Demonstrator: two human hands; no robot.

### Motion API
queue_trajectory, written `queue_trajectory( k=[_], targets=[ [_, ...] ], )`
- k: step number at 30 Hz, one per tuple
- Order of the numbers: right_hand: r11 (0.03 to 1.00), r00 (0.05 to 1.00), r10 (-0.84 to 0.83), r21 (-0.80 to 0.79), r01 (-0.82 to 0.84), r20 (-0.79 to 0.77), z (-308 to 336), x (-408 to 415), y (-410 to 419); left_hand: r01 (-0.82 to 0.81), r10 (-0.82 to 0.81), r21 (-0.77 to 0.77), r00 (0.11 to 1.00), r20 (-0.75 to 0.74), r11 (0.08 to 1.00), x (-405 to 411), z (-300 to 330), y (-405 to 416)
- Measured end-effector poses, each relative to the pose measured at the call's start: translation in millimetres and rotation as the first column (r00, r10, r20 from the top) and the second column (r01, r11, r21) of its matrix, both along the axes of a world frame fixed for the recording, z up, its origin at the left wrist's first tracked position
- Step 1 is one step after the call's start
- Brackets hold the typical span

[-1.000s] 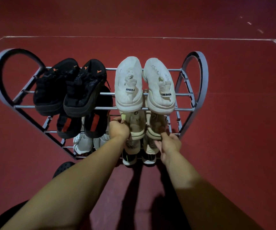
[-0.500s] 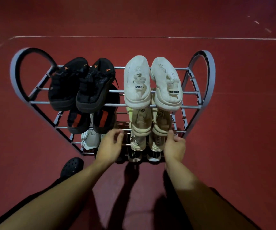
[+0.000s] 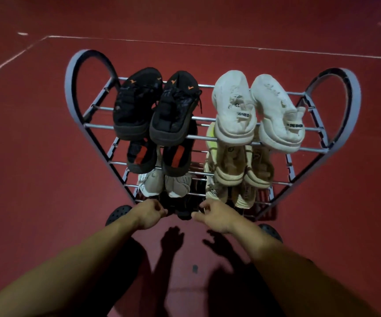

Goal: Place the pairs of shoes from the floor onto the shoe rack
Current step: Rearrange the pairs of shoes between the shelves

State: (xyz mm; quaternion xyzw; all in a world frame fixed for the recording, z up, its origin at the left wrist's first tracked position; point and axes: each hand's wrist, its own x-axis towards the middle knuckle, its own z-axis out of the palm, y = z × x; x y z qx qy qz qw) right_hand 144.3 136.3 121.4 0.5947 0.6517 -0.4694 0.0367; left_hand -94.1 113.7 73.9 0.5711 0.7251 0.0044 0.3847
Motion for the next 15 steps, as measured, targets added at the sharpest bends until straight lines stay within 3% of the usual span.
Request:
queue_trajectory(
  k=[4,11,14,15],
  targets=[
    [0.985,0.982,-0.172,-0.048,0.168,-0.076,-6,6,21,0.029,-0.029,0.009,0.999,-0.014,1.0,-4,-9,4],
    [0.942,0.94,-0.334,-0.043,0.332,-0.074,-37,-3,28,-0.141,0.137,0.059,0.989,0.056,0.988,5,-26,21],
    [0.917,0.906,-0.398,-0.06,0.394,-0.144,-43,-19,35,-0.287,0.277,0.033,0.944,0.18,0.957,24,-25,34],
    [0.912,0.898,-0.41,-0.065,0.405,-0.157,-45,-25,36,-0.408,0.401,-0.038,0.872,0.282,0.912,30,-28,39]
  ],
)
